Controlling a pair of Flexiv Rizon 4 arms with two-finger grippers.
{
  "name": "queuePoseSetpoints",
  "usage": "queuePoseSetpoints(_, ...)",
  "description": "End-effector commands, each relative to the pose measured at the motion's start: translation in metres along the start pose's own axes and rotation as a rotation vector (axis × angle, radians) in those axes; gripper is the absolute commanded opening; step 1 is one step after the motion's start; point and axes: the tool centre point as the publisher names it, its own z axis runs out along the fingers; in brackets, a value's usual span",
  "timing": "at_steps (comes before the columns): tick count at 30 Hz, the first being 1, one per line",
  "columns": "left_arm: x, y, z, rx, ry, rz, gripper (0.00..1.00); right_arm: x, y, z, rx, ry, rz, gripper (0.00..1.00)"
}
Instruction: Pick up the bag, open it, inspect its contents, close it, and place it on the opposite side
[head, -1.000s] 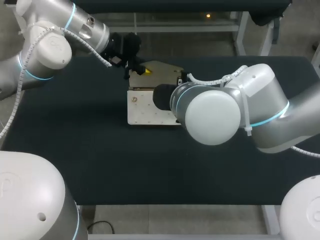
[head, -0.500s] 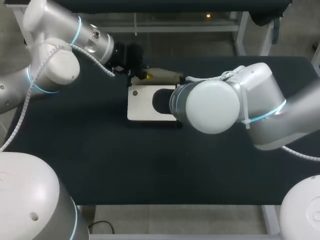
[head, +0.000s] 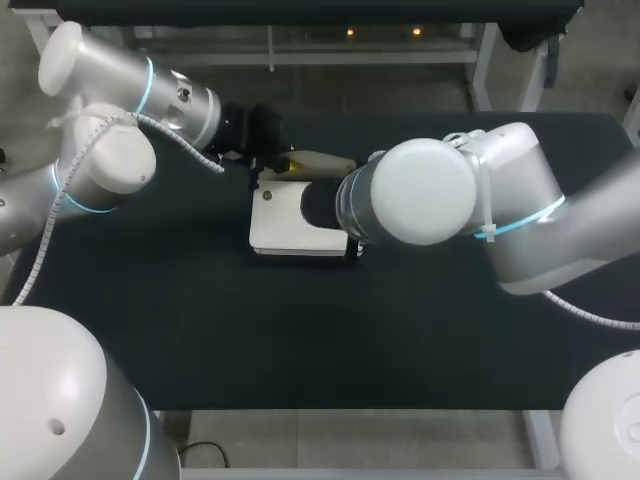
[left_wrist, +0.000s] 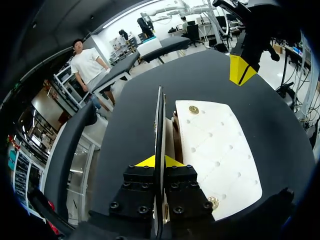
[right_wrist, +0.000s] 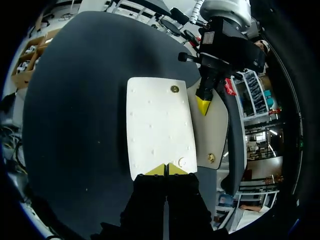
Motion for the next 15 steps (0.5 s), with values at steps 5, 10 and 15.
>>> queuePoseSetpoints(5,0.002,0.001,0.0,0.005,-0.007,0.001,0.0,-0.001,0.0,0.001,-0.004,0.003,-0.001,0.0)
queuePoseSetpoints(10,0.001,0.004,0.002,-0.014,-0.014,0.019,0.0,0.012,0.009,0.003,-0.008,-0.001,-0.038,0.0)
queuePoseSetpoints(15,-0.003,0.017,0.003,-0.045,-0.017,0.048,0.0,0.043,0.022,0.01,0.006,-0.004,-0.088,0.0)
